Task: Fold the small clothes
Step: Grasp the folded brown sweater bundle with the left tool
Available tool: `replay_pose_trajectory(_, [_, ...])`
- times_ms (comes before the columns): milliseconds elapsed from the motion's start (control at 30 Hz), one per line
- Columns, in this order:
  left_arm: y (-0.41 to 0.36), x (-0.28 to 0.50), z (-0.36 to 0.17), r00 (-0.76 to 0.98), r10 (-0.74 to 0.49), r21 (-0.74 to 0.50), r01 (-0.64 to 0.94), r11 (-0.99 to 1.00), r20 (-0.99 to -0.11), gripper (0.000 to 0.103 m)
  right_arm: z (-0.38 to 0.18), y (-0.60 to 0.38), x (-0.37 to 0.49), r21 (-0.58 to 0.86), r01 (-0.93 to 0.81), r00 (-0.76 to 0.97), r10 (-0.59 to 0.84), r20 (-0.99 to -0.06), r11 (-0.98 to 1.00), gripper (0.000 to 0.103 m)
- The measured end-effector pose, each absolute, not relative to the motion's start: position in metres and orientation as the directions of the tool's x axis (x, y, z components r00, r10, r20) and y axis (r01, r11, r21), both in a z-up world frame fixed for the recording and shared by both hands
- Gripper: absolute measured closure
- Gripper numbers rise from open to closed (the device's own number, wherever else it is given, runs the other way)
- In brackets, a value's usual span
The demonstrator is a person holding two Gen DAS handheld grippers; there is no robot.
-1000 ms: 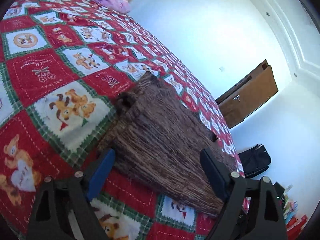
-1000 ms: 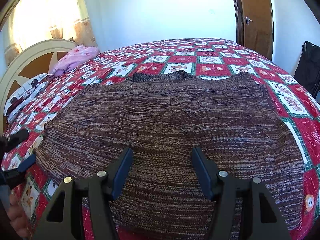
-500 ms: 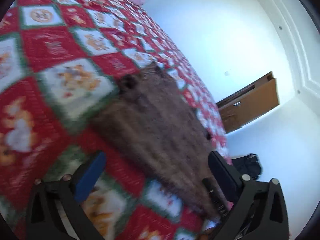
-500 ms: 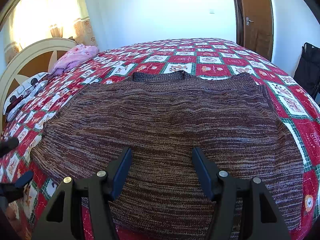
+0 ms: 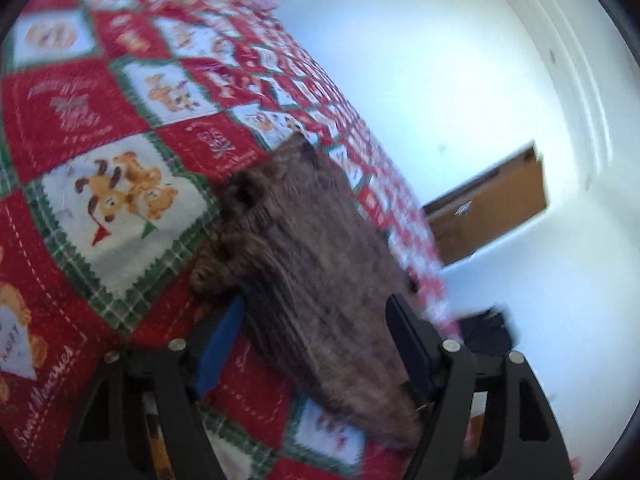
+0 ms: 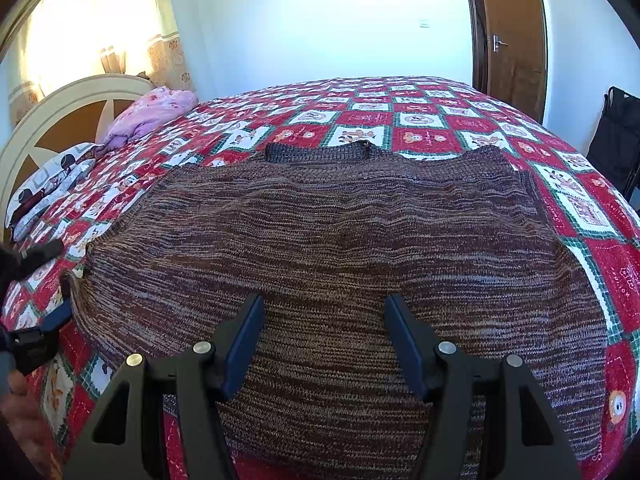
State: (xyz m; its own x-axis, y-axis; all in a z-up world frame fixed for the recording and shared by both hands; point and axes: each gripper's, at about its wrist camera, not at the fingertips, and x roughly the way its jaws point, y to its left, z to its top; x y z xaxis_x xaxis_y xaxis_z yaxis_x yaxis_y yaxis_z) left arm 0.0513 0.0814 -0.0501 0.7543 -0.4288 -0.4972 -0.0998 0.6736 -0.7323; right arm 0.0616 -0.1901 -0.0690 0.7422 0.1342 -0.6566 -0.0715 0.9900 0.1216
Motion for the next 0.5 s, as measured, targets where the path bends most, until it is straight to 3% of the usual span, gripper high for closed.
replay_pose_trajectory(100, [0.086,0.055,-0.052,0.762,-0.424,-0.751,-0.121,0.649,-0.49,0.025,-0.069,-0.19,0.062,0.115,-0.071,0.741,0.129,-0.659,0.991,0.039])
replay_pose_trajectory(167, [0.097,0.057,-0.054,0.763,-0.433,-0.78,-0.145,0.609,-0.479,0.032,-0.069,-0.19,0.062,0.112,-0.07,0.741,0.127,-0.66,0.991,0.039])
replay_pose_trajectory(200, [0.1,0.057,-0.056,0.761,-0.427,-0.779,-0.16,0.606,-0.489,0.045,-0.069,-0.19,0.062,0.111,-0.07,0.74,0.126,-0.66,0.991,0.039])
replay_pose_trajectory(267, [0.104,0.059,-0.061,0.742,-0.416,-0.762,-0.191,0.619,-0.525,0.083,-0.07,-0.189,0.063,0.108,-0.07,0.74,0.124,-0.662,0.992,0.039])
replay_pose_trajectory(300, [0.109,0.057,-0.066,0.736,-0.424,-0.767,-0.198,0.61,-0.527,0.095,-0.069,-0.189,0.063,0.108,-0.07,0.739,0.124,-0.662,0.992,0.039])
replay_pose_trajectory(400, [0.117,0.044,-0.07,0.736,-0.471,-0.808,-0.173,0.563,-0.486,0.095,-0.069,-0.189,0.063,0.107,-0.07,0.739,0.123,-0.662,0.992,0.039])
replay_pose_trajectory(500, [0.111,0.034,-0.06,0.739,-0.416,-0.723,-0.137,0.677,-0.529,0.095,-0.07,-0.189,0.063,0.103,-0.069,0.739,0.121,-0.663,0.992,0.039])
